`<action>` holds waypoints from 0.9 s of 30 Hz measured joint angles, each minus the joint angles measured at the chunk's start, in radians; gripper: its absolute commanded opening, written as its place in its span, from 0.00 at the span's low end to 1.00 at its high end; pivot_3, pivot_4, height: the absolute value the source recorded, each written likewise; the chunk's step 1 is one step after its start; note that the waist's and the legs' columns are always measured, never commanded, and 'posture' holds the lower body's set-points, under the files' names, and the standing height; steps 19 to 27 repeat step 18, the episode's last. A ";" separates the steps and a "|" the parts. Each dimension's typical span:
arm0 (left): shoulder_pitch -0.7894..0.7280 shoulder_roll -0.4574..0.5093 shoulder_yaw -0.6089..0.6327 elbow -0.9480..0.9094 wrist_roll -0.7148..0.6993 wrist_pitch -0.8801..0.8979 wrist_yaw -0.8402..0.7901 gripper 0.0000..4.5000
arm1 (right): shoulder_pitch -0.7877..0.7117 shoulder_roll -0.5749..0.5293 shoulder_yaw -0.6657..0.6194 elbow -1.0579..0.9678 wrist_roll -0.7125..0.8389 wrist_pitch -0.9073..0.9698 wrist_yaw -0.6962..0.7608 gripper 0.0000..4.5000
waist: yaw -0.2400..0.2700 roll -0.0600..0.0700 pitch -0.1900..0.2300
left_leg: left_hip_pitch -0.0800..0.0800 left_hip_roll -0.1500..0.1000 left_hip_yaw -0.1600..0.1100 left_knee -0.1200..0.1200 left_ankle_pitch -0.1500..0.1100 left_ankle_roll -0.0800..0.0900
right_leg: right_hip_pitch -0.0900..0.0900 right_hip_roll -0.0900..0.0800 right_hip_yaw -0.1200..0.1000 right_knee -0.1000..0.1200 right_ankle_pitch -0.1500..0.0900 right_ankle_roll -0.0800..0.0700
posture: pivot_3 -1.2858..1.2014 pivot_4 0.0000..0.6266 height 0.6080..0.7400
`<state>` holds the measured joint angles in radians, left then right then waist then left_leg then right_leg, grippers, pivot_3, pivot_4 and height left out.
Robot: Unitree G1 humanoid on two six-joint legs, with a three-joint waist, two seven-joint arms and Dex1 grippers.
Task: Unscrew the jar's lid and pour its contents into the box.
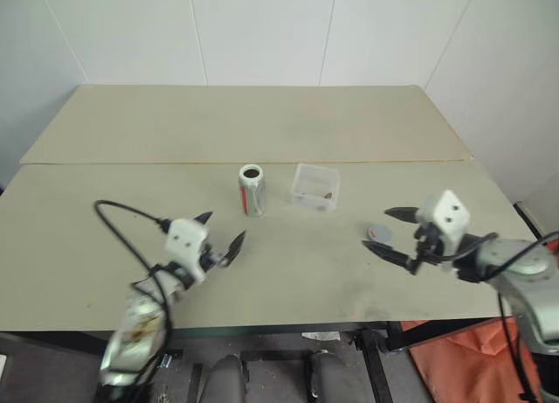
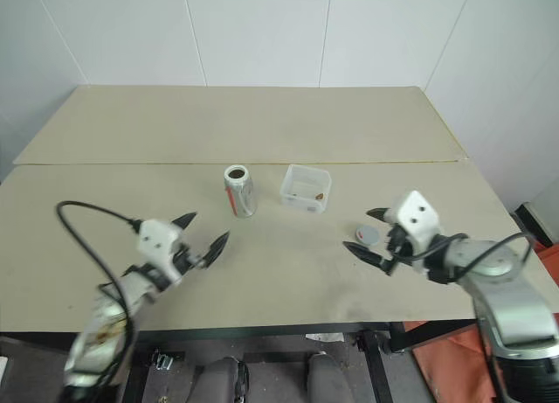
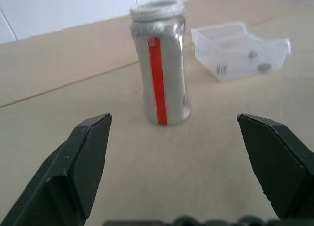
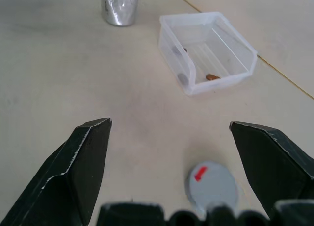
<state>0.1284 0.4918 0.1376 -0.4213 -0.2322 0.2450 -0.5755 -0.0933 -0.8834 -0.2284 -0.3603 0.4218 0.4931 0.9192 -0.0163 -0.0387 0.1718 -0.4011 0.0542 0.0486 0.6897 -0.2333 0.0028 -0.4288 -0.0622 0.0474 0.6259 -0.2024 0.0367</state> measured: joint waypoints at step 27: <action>0.119 0.486 0.598 0.028 -0.519 0.150 -0.660 0.99 | 0.042 -0.157 -0.184 0.191 0.089 -0.190 0.375 1.00 | 0.003 0.002 0.000 | 0.001 0.010 0.011 -0.015 -0.001 -0.002 | -0.011 0.005 -0.002 0.000 -0.007 -0.009 | 0.52 0.24 1.00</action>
